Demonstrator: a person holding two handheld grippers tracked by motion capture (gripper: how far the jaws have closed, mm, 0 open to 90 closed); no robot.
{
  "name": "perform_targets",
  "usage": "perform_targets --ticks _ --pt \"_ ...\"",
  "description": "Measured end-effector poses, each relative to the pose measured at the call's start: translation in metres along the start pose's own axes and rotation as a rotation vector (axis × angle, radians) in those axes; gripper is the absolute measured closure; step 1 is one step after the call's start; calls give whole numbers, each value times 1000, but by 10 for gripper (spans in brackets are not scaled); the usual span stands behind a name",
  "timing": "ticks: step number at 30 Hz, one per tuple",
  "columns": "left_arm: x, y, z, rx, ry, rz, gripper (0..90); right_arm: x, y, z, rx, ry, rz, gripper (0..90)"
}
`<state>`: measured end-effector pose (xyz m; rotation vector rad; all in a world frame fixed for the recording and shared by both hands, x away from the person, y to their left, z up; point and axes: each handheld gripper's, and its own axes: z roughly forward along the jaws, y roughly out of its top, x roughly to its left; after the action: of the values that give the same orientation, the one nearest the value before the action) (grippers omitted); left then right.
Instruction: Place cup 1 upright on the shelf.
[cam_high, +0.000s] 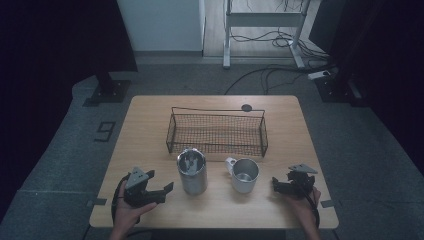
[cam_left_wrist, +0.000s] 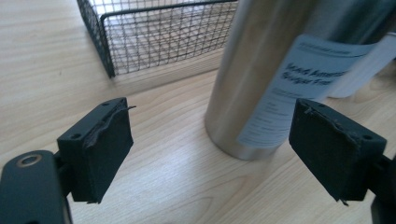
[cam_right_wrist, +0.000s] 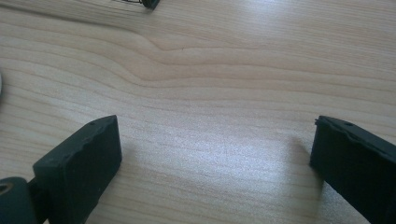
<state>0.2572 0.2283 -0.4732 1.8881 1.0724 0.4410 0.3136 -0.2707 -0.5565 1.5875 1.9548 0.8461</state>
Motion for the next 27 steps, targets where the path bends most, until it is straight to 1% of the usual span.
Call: perform_targets --ticks 1,3,7,12,15,16,18,23,27 --pt "-2 1 -1 -9 -3 3 134 0 0 0 0 0 0 18" --pt "-8 4 -4 -25 -26 11 129 0 0 0 0 0 0 18" --pt "-12 6 -4 -32 -41 17 123 0 0 0 0 0 0 18" --pt "-20 8 -1 -23 -58 42 107 0 0 0 1 -2 0 20" --pt "-26 9 2 -16 -75 54 97 0 0 0 1 -3 0 21" --pt "-30 10 3 -4 -96 62 78 0 0 0 0 -2 1 21" --pt "-32 10 6 8 -108 66 41 0 0 0 0 -2 2 21" --pt "-33 9 11 17 -113 61 19 0 0 0 1 -4 2 23" --pt "-33 9 14 4 -111 57 12 0 0 0 0 -4 2 24"
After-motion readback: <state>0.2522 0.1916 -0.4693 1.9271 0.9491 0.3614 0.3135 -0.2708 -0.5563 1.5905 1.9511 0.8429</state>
